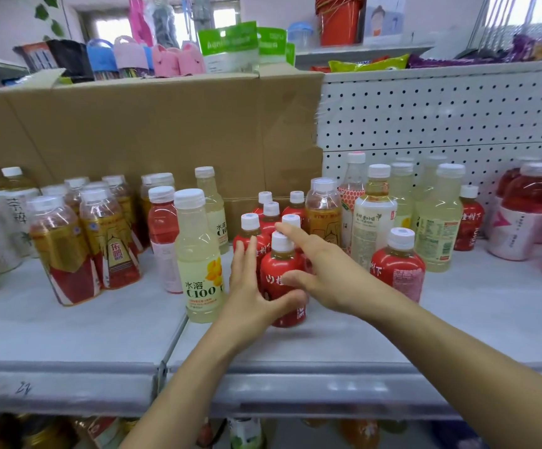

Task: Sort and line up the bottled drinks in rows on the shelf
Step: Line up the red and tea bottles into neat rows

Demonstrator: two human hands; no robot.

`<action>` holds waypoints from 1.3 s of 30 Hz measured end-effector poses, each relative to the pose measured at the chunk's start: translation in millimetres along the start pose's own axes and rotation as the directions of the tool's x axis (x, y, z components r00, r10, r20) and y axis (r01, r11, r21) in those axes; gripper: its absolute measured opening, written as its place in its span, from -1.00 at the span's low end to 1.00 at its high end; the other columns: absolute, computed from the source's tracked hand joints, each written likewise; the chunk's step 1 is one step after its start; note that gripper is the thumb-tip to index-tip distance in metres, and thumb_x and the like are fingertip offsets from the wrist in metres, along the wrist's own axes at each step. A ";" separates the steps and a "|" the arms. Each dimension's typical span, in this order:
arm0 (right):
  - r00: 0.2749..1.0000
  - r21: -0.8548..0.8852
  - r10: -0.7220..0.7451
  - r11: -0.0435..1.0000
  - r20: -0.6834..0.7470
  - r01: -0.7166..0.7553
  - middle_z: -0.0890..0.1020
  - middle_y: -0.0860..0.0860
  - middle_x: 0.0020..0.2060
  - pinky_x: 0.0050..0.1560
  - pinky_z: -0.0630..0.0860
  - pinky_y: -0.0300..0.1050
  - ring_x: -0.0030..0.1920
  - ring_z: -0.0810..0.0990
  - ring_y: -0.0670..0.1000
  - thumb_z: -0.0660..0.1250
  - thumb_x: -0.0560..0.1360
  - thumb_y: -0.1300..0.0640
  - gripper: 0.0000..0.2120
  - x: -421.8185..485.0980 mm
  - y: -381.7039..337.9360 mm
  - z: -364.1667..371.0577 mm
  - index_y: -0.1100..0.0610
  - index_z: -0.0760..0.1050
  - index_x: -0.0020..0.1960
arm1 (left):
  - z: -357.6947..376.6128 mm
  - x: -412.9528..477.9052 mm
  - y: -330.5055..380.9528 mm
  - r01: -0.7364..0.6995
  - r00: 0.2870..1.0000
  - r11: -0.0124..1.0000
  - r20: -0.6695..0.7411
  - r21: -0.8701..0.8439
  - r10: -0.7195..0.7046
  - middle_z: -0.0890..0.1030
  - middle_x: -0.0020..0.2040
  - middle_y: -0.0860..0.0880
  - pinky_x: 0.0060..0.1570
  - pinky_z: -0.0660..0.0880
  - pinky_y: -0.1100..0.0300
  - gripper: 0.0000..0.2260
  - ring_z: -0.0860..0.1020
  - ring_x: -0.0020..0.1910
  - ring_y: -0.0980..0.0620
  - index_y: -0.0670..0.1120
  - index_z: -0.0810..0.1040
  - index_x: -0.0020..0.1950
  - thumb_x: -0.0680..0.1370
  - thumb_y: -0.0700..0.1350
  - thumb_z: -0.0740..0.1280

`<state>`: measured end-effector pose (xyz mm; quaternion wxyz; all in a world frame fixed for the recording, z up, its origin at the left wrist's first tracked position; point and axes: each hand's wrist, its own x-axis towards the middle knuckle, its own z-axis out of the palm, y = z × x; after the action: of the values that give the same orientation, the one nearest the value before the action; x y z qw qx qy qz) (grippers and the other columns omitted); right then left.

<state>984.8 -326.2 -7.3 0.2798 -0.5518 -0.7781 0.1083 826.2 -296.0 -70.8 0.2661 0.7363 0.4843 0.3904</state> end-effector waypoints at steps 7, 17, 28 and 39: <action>0.895 -0.205 -0.177 0.974 -0.410 0.098 0.54 0.02 0.24 0.32 0.37 -0.03 0.24 0.44 0.04 0.42 0.51 0.16 -0.53 -30.7 18.1 -15.5 0.03 0.45 0.40 | 13.0 6.8 -3.8 -0.008 0.997 0.987 -0.080 0.158 0.021 -0.34 0.60 0.08 0.57 -0.06 -0.05 0.09 -0.22 0.60 0.04 0.08 -0.28 0.60 0.42 0.10 0.53; 0.879 0.207 0.391 0.916 -0.271 -0.344 0.43 0.02 0.31 0.30 0.46 0.13 0.23 0.49 0.03 0.47 0.47 0.08 -0.36 -72.5 58.4 -20.9 0.01 0.22 0.43 | 12.9 5.4 -1.1 0.025 0.995 0.983 -0.095 0.181 -0.008 -0.30 0.60 0.06 0.55 -0.03 0.00 0.05 -0.16 0.60 0.02 0.06 -0.28 0.60 0.46 0.09 0.50; 0.954 0.184 0.205 0.969 -0.217 -0.166 0.43 -0.02 0.26 0.29 0.49 -0.01 0.23 0.47 -0.03 0.44 0.49 -0.02 -0.31 -46.2 33.9 10.6 -0.07 0.21 0.53 | 6.8 -36.9 24.9 -0.218 0.967 0.954 -0.084 0.204 0.239 0.01 0.62 0.07 0.56 0.09 0.01 -0.14 -0.03 0.59 0.14 0.06 -0.05 0.62 0.51 0.10 0.43; 0.800 0.183 0.273 0.961 -0.535 -0.206 0.63 -0.04 -0.04 -0.14 0.41 -0.48 -0.10 0.56 -0.22 0.32 0.58 0.23 -0.88 -90.5 164.6 -125.8 0.07 0.57 0.07 | 109.9 -10.5 128.8 -0.548 0.836 0.832 0.032 0.088 0.548 0.31 0.40 0.23 0.35 0.17 0.50 -0.45 0.25 0.40 0.34 0.12 0.26 0.49 0.55 0.01 0.41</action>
<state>1207.2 -366.6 -11.3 0.5088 -0.6362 -0.5796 0.0227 980.4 -357.3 -35.8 0.1098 0.8569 0.2702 0.4250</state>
